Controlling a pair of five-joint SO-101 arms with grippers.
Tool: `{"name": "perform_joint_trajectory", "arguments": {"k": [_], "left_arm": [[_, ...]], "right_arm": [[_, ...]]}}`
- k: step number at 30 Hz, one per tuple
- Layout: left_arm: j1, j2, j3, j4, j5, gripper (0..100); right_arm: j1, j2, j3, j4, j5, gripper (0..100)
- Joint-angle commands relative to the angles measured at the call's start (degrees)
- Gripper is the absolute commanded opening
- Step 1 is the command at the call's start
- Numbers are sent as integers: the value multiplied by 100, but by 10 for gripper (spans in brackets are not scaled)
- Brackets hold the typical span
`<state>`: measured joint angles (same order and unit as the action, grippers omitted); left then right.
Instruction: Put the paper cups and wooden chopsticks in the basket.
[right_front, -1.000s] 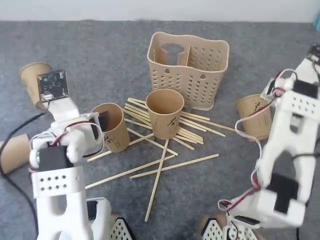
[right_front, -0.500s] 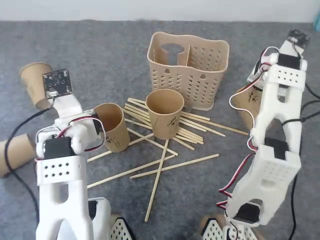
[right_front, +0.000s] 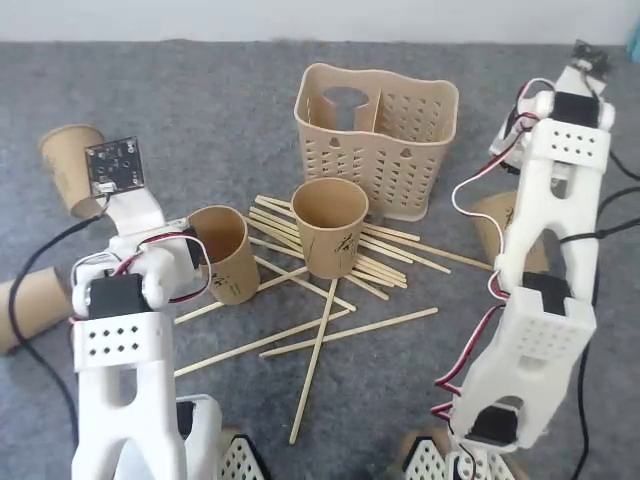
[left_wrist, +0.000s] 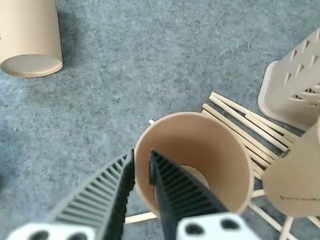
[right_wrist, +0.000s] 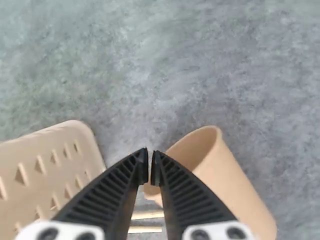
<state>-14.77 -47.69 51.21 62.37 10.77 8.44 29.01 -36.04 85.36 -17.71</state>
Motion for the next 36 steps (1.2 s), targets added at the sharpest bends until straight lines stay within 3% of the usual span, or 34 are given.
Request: {"name": "perform_joint_trajectory", "arguments": {"k": [1, 7, 18, 36], "left_arm": [[-35, 9, 22, -176, -70, 44], [-26, 9, 92, -264, -79, 43], [-26, 9, 92, -264, -79, 43], [-26, 9, 92, -264, -79, 43]], "right_arm": [[-110, -110, -299, -66, -97, 26], [-31, 514, -316, 84, -202, 26], [-4, 330, -659, 1780, 941, 26], [1042, -2624, 2892, 1745, 2646, 26]]}}
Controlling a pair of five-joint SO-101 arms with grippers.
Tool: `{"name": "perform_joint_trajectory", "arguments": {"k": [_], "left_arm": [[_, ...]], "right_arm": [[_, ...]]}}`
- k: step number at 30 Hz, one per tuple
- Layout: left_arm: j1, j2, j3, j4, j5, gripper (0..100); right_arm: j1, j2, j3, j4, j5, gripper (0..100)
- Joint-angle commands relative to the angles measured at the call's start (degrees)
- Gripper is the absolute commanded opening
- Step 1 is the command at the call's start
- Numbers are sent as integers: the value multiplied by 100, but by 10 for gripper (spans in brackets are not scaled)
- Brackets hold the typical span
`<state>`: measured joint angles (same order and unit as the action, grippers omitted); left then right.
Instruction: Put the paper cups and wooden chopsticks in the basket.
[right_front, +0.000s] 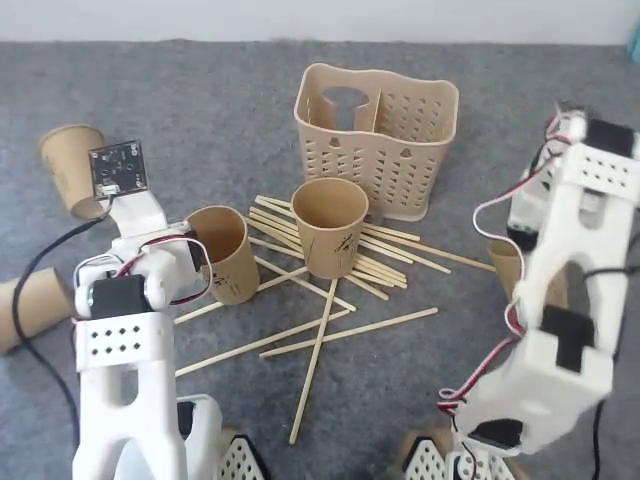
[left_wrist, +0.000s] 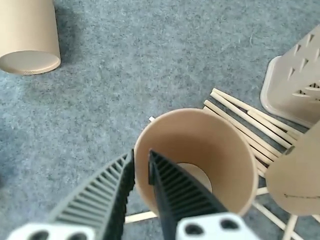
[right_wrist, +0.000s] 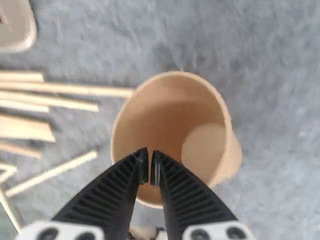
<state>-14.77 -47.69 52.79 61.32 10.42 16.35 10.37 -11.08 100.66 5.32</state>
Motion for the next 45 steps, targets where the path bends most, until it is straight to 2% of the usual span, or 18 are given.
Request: {"name": "perform_joint_trajectory", "arguments": {"k": [1, 10, 20, 24, 29, 38, 45], "left_arm": [[-26, 9, -66, -158, -44, 43], [-18, 9, -66, -123, -44, 43], [-9, -26, 22, -149, -44, 44], [9, -26, 40, -149, -44, 47], [9, -26, 13, -149, -35, 48], [-18, -26, 127, -316, -18, 48], [-9, -26, 154, -316, -18, 48]], "right_arm": [[347, -919, 580, 215, 448, 26], [1112, -2273, 1442, 215, 1222, 26], [1657, -3653, 1495, 207, 1380, 35], [2237, -3776, 1521, 180, 1758, 107], [2774, -3776, 2048, -268, 1952, 129], [2765, -3776, 3684, -1895, 1890, 129], [2765, -3776, 4431, -2686, 1890, 113]]}}
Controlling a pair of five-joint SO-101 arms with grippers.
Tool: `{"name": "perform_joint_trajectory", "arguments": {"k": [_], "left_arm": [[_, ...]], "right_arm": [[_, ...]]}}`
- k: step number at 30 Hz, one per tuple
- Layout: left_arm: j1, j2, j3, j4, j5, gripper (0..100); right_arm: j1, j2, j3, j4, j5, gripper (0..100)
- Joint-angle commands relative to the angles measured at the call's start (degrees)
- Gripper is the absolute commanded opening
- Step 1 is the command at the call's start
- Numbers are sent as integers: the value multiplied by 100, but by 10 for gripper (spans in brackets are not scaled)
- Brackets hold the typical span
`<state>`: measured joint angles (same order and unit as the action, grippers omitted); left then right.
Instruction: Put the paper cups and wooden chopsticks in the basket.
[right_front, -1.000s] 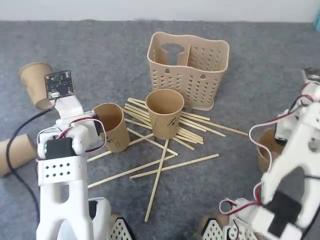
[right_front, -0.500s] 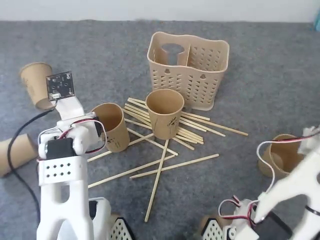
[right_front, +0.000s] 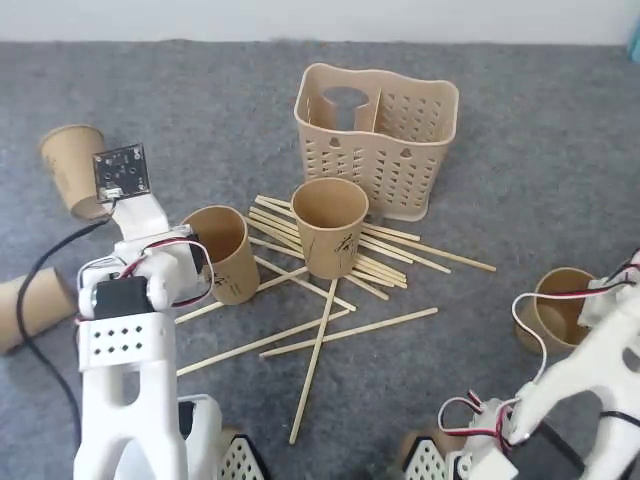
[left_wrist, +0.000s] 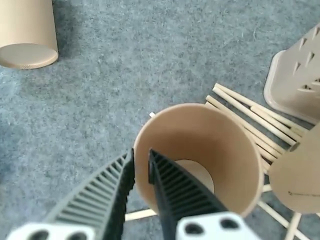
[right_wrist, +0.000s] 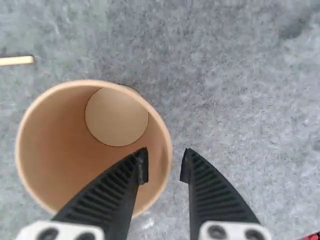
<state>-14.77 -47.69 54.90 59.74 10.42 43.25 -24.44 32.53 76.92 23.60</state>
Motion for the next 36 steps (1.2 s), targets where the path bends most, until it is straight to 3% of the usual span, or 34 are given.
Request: {"name": "perform_joint_trajectory", "arguments": {"k": [1, 3, 10, 16, 24, 36], "left_arm": [[0, -26, -48, -167, -18, 48], [9, -26, -40, -167, -18, 48], [9, -26, 119, -440, -9, 48], [9, -26, 119, -440, -9, 48], [-26, -18, 145, -589, -9, 48], [-26, -26, 303, -809, -9, 48]], "right_arm": [[75, -295, 132, -391, 62, 83], [75, -295, 167, -505, 62, 0], [-75, -365, -334, -347, 62, 8], [-453, -295, -2066, 664, -484, 7], [-1886, -48, -4914, 1631, -1653, 7], [-3776, 2484, -8844, 2035, -3516, 7]]}}
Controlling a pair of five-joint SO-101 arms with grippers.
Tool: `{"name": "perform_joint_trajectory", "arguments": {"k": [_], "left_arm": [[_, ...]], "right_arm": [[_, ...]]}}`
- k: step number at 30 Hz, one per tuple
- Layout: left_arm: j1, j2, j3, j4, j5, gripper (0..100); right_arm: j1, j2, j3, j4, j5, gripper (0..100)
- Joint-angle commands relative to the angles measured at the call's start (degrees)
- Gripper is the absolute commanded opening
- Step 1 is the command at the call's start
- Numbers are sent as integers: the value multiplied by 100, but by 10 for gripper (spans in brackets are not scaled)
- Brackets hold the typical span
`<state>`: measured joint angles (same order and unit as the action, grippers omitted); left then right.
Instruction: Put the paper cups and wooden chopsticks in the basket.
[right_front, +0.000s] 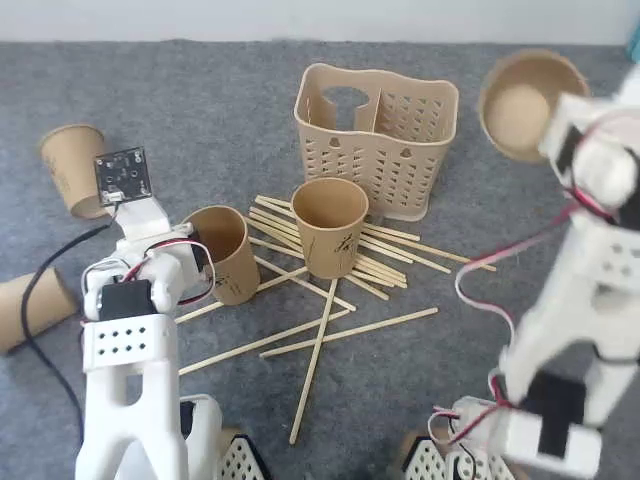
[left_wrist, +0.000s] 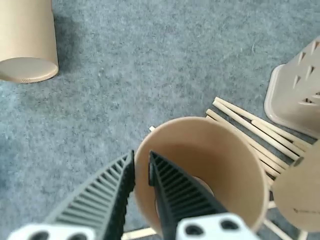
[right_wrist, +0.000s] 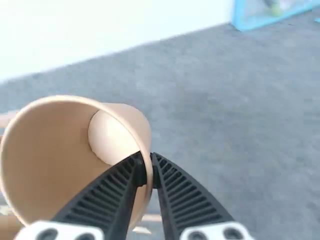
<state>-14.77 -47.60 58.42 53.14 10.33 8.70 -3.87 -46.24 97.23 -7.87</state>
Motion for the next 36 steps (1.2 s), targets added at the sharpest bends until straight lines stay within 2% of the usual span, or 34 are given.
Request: {"name": "perform_joint_trajectory", "arguments": {"k": [1, 10, 23, 33, 36], "left_arm": [[-26, -35, -48, -149, 0, 48], [-26, -9, -40, -149, 0, 48], [-26, -9, -40, -158, 0, 48], [-26, 0, -40, -158, 0, 48], [-26, 0, -40, -158, 0, 48]], "right_arm": [[-418, 620, -1213, -13, -457, 7], [-1191, 1886, -2620, 48, -677, 7], [-1367, 2448, -2576, 576, -651, 7], [-1481, 2141, -1714, 532, -633, 9], [-1446, 2202, -1697, 541, -527, 45]]}}
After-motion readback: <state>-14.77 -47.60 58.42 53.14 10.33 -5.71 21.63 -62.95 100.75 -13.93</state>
